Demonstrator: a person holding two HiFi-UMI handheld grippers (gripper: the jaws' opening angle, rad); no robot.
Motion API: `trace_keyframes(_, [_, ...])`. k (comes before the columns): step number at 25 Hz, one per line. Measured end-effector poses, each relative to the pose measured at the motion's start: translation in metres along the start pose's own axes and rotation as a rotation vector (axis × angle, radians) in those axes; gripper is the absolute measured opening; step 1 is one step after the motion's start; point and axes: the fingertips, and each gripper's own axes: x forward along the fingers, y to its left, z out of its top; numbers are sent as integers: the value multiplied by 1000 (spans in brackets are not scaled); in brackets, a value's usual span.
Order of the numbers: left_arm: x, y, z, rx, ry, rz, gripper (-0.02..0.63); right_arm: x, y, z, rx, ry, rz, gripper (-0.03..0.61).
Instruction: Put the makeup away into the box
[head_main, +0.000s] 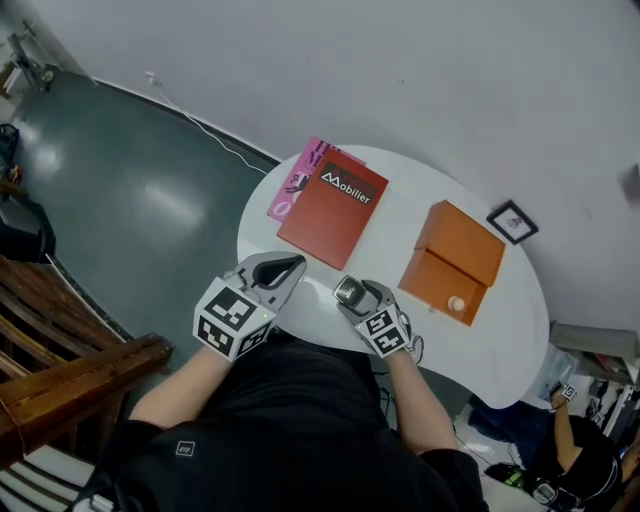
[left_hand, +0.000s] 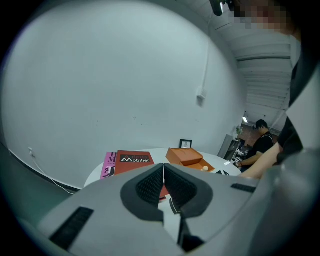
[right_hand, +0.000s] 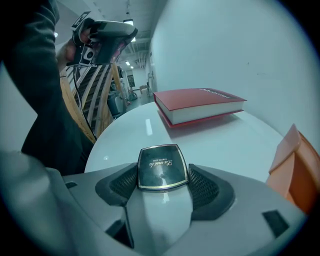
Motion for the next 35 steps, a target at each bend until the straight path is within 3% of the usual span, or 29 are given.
trace_keyframes(5, [-2, -1, 7, 2, -26, -14, 14, -6, 1, 3, 22, 5, -12, 279])
trace_keyframes(14, [-5, -5, 21, 20, -90, -64, 14, -45, -5, 38, 116, -99, -40, 279])
trace_keyframes(23, [18, -22, 33, 16, -106, -59, 15, -115, -27, 57, 102, -215, -105, 279])
trace_keyframes(29, [65, -68, 44, 24, -103, -52, 14, -178, -68, 24, 102, -257, -158, 279])
trace_keyframes(35, [120, -148, 55, 31, -111, -51, 14, -231, -121, -30, 128, -295, -196, 279])
